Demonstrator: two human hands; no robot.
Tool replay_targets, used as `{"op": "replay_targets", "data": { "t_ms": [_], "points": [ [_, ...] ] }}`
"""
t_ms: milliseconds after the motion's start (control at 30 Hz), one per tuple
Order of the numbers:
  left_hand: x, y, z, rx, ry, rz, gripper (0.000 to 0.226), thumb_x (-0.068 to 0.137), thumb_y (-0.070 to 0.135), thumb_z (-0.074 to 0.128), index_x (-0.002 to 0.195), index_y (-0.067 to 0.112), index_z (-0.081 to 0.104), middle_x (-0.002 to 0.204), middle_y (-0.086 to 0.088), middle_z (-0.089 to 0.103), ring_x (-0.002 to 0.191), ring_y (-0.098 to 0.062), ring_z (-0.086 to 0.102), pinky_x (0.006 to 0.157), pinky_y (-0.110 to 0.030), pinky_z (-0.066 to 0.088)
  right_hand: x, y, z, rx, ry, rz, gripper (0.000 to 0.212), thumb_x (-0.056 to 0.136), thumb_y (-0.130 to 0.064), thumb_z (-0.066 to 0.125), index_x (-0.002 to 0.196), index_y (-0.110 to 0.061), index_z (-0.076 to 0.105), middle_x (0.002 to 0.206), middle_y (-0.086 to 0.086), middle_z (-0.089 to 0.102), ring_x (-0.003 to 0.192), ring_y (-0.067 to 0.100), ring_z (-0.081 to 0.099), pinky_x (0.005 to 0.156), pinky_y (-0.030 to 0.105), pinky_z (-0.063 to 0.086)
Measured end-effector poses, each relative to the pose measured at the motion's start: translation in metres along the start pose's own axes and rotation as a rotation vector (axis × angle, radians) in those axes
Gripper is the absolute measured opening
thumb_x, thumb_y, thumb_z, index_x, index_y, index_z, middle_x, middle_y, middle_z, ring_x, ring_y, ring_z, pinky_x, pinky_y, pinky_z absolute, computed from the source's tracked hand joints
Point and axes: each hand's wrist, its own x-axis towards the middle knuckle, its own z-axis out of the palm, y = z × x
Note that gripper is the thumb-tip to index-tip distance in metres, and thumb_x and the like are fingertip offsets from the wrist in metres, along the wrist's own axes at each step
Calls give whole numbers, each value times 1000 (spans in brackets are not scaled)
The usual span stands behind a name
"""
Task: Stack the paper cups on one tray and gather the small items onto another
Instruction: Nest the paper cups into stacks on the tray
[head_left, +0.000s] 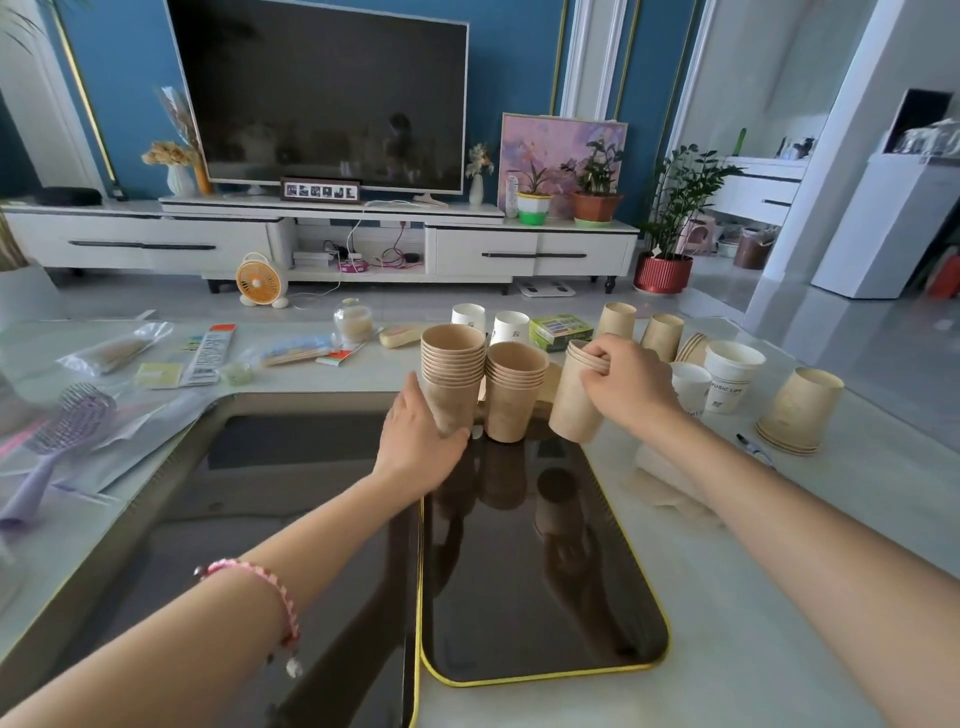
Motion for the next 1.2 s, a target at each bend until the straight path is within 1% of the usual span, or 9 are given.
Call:
{"op": "replay_targets", "data": {
  "t_ms": [100, 167, 367, 500, 633, 833, 933, 1067, 1200],
  "points": [
    [21, 13, -8, -146, -17, 42, 114, 75, 16, 72, 146, 18, -17, 156, -10, 0, 145, -25, 8, 114, -38, 18, -2, -10, -9, 73, 17, -44, 23, 81, -6, 51, 97, -16, 65, 99, 5, 68, 95, 27, 59, 86, 40, 46],
    [35, 14, -8, -151, -21, 65, 118, 72, 13, 75, 146, 23, -17, 156, -9, 3, 143, -24, 13, 111, -38, 24, -5, -19, -9, 118, -31, -125, 24, 79, -5, 51, 93, -17, 66, 97, 2, 69, 95, 24, 60, 88, 43, 46],
    [50, 7, -12, -143, -60, 148, 59, 80, 10, 64, 132, 22, 39, 128, -8, 48, 115, -24, 51, 87, -28, 40, -23, -42, 20, 104, -185, -320, 18, 83, -11, 53, 88, -19, 68, 92, -3, 69, 96, 20, 57, 91, 40, 43],
    [55, 12, -25, -90, -214, 214, 56, 82, 8, 62, 133, 19, 41, 128, -7, 53, 118, -27, 52, 100, -41, 44, -36, -52, 47, 120, -224, -400, 12, 87, -18, 55, 89, -17, 67, 92, -1, 68, 92, 21, 58, 87, 44, 44],
    [59, 14, -36, 34, -270, 178, 67, 87, -1, 51, 145, 23, 26, 134, 1, 46, 112, -16, 50, 83, -10, 34, -41, -54, 62, 52, -185, -433, 20, 89, -21, 50, 97, -15, 67, 102, 1, 68, 103, 24, 55, 90, 35, 34],
    [44, 6, -33, -150, -93, 6, 55, 97, 15, 37, 148, 19, 16, 150, -11, 31, 133, -24, 37, 99, -28, 33, -35, -51, 62, 69, -230, -498, 38, 84, -41, 63, 116, -21, 64, 126, -3, 54, 124, 16, 39, 105, 32, 18],
    [31, 0, -29, -165, -3, 19, 54, 98, 28, 37, 147, 18, 17, 153, -10, 24, 138, -23, 29, 112, -37, 25, -18, -40, 45, 232, 15, -404, 28, 89, -28, 59, 114, -16, 66, 125, 3, 56, 122, 19, 45, 105, 34, 29],
    [10, 4, -20, 76, 185, 243, 51, 95, 39, 32, 141, 16, 30, 155, -10, 16, 142, -26, 17, 115, -41, 22, 9, -14, 37, -68, -189, -213, 43, 95, -22, 48, 137, -21, 44, 148, -1, 36, 138, 21, 30, 110, 41, 29],
    [-2, 20, -9, 259, 186, 502, 53, 90, 38, 24, 132, 13, 42, 151, -11, 27, 141, -27, 20, 115, -41, 17, 11, -10, 44, -136, -311, -295, 48, 97, -20, 41, 144, -21, 33, 157, -3, 21, 145, 20, 16, 117, 40, 18]
  ]
}}
